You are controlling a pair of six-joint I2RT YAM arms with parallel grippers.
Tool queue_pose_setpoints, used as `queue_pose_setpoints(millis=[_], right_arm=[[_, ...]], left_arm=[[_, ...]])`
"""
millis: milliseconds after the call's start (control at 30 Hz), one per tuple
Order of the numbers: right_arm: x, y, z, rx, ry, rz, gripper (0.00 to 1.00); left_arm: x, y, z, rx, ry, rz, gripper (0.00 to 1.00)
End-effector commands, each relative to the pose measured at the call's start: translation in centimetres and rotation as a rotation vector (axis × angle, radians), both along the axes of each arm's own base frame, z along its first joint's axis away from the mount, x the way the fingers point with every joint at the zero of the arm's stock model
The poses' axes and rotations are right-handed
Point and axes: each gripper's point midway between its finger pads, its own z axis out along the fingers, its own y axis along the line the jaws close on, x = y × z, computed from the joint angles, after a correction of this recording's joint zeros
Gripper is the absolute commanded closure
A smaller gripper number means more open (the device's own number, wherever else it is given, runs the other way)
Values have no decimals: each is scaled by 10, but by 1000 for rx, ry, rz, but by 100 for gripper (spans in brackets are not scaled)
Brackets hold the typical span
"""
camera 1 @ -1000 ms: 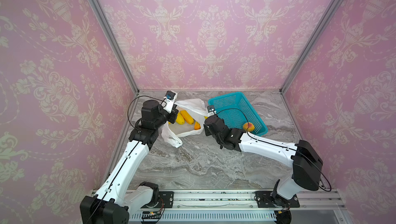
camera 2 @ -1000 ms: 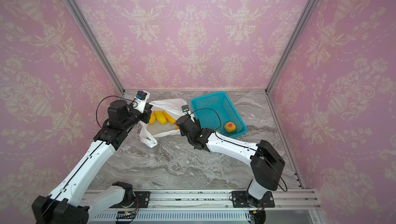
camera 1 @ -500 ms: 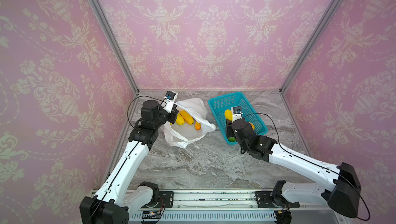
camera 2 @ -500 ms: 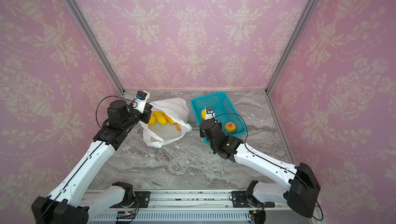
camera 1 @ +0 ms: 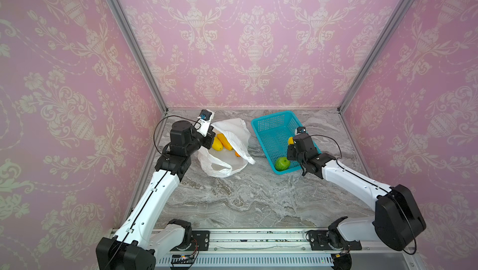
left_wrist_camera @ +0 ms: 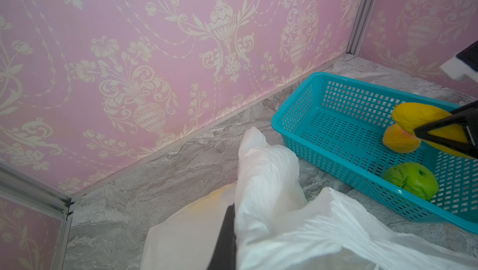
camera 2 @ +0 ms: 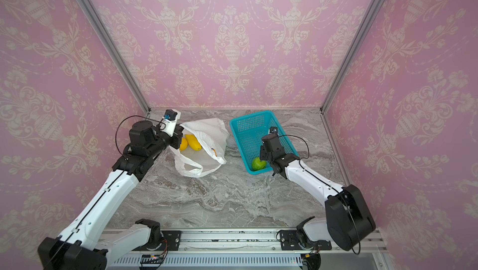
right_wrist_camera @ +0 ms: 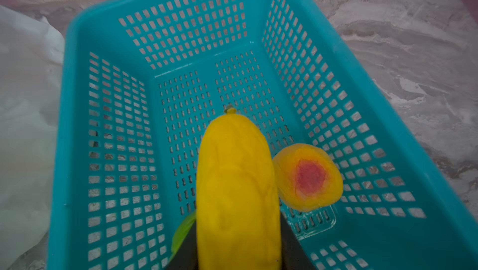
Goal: Untie the knot of the plastic bag and take out the fruit
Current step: Place the fruit in the basket.
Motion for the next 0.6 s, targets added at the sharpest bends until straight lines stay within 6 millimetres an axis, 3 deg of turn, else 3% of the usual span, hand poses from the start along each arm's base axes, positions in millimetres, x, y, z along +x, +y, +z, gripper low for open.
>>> queue_pose_setpoints(millis=[0,167,367,567], right_arm=[[9,9,0,17,29,33,69],[17,4,-20,-13,77,26,66],[22,12,-37,-13,132,58,60],[22,15,-39,6,129,69,44]], left_arm=[[-4,0,6,11,-22,-16,100],[-3,0,5,12,-19,-18,100],[-3,-1,4,14,-18,-19,100],[-3,-1,3,15,-17,-19,100]])
